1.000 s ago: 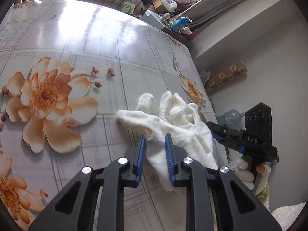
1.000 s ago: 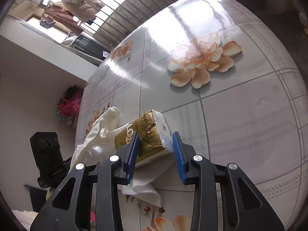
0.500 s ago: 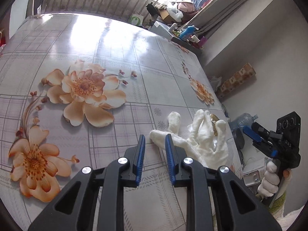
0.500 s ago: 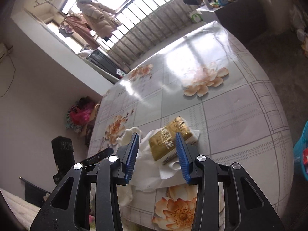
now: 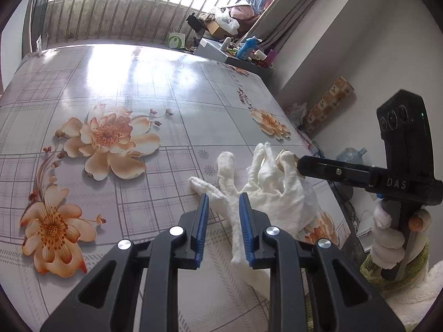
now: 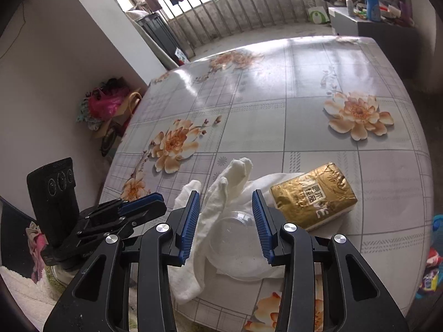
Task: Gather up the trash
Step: 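Grasp the white glove with the right gripper and lift it, then grasp the gold tissue pack with the left gripper while right holds the glove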
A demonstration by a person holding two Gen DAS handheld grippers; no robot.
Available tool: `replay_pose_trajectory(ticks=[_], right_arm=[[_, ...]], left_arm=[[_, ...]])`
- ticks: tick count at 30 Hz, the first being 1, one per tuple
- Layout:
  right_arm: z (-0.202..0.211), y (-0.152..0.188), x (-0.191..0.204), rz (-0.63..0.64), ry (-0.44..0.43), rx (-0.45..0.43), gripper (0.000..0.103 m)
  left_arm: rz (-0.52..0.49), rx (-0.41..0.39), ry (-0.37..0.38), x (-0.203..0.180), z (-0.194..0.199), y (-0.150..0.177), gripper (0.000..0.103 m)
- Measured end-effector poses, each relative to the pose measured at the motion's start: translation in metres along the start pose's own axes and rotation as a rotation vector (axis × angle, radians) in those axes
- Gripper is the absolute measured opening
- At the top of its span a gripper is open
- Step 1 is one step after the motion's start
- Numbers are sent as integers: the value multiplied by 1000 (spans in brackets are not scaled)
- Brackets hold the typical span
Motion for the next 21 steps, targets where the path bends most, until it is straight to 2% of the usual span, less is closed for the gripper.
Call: replay_pose_trajectory(ticks=[1,3,4,5,9,12,15,18,21], right_arm=[[-8,-2,2,4,-7,21,39],[-21,-1,7,19,3,57,27],[-25,0,12,41,16,69,8],[-25,2,16,58,23,66,2],[4,-5,35,67,-87,-40,2],[50,-16,42,28,-196,-158,2],[108,-26,38,10,-251,-295,2],[163,-32,26,-10,-256,-424,2],[197,-33,11,-1,-148,-513,2]], left_arm=[[-8,5,-8,1,-2,2,21],[-13,15,-17,2,-6,6,22],[-11,17,-16,4,-7,8,22],[-7,15,-15,5,-7,9,21],[-24,-29,-29,10,6,6,21],[-59,-61,-30,7,16,2,22],[-64,-67,3,1,17,-5,22],[-75,-68,25,-11,13,-11,22],[-93,-68,49,-24,7,-16,22]])
Point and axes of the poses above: each gripper's, at about its wrist camera, not at the fingertips, and z roughly against the way its jaws point, x to its left, y to its underside, the point moved 5 cm from there along -z, roughly the way its jaws point, and after that the axes turned 9 degrees about -y, right-handed, at the moved point
